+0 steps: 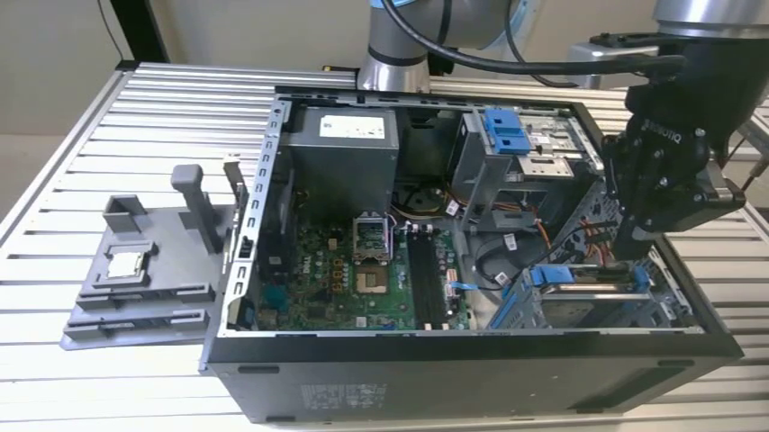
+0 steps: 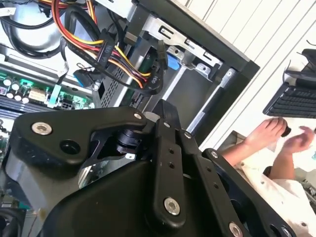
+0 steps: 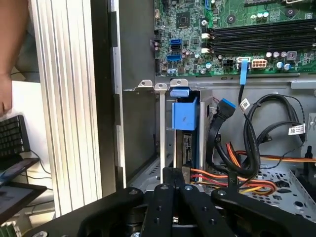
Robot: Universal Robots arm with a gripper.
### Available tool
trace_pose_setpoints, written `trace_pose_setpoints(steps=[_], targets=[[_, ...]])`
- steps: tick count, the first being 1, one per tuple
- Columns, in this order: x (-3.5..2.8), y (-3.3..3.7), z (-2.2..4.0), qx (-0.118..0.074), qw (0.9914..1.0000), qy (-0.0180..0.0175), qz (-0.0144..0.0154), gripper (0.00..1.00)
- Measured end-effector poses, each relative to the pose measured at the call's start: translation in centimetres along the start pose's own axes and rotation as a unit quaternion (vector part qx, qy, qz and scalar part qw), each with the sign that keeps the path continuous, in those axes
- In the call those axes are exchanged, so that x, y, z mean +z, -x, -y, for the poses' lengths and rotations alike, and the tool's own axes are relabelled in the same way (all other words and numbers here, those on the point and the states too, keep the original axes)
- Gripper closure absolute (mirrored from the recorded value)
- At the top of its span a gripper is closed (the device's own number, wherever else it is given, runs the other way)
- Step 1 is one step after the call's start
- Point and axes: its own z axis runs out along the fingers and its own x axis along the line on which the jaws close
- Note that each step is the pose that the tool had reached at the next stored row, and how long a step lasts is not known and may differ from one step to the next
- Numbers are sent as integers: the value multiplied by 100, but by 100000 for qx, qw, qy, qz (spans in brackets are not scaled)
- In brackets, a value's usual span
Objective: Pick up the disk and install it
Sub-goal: 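Insert the first disk wire, then insert the second disk wire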
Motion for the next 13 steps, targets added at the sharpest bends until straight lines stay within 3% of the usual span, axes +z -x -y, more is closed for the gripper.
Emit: trace_pose_setpoints(steps=[13], targets=[[-9,-3,1,-8,100000,-4,-122,100]])
